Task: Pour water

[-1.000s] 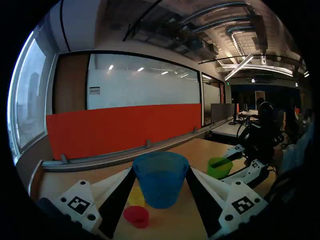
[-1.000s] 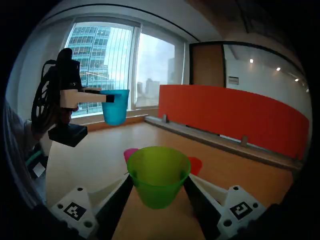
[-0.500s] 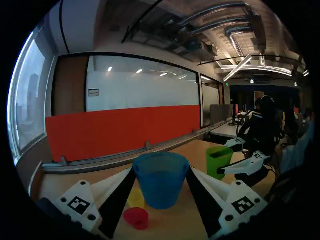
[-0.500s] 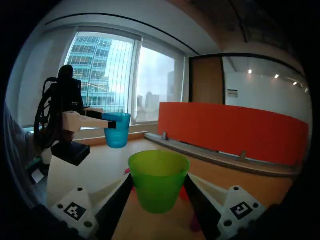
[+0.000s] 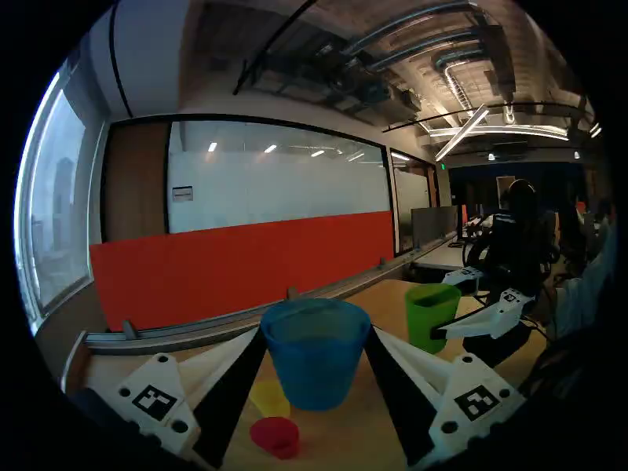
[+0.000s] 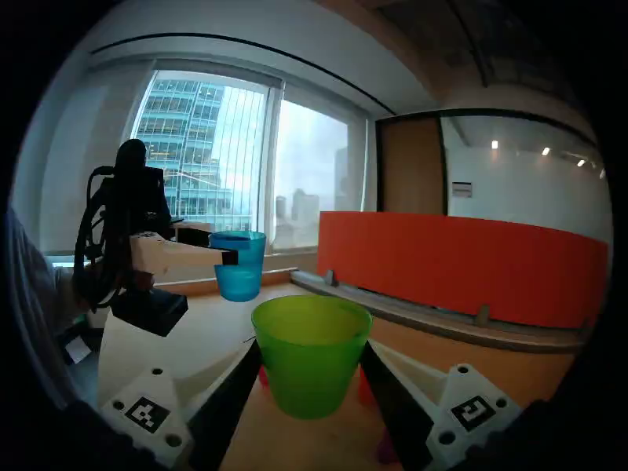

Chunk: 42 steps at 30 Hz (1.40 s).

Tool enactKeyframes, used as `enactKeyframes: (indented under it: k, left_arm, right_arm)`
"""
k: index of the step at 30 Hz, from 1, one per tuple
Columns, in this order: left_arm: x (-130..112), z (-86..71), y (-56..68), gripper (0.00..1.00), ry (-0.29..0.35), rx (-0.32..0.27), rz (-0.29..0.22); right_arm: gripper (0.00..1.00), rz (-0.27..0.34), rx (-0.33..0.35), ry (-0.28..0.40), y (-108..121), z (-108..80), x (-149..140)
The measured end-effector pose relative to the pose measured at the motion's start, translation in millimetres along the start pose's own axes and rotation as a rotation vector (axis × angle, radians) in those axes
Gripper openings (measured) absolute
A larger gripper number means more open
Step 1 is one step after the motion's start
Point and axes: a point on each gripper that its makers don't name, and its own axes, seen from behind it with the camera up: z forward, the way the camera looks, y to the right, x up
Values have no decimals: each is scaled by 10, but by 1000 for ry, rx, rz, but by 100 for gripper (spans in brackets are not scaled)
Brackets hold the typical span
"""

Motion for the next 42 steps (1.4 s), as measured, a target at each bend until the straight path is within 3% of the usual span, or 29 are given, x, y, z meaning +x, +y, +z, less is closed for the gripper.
enactKeyframes:
  k: [13,42]
  left_arm:
    - [263,18,-14,87,49,8,117]
    - [802,27,143,87,98,54,489]
  right_arm:
    - [87,-3,45,4,-167,49,28]
    - [87,-18,148,8,-620,219,-8]
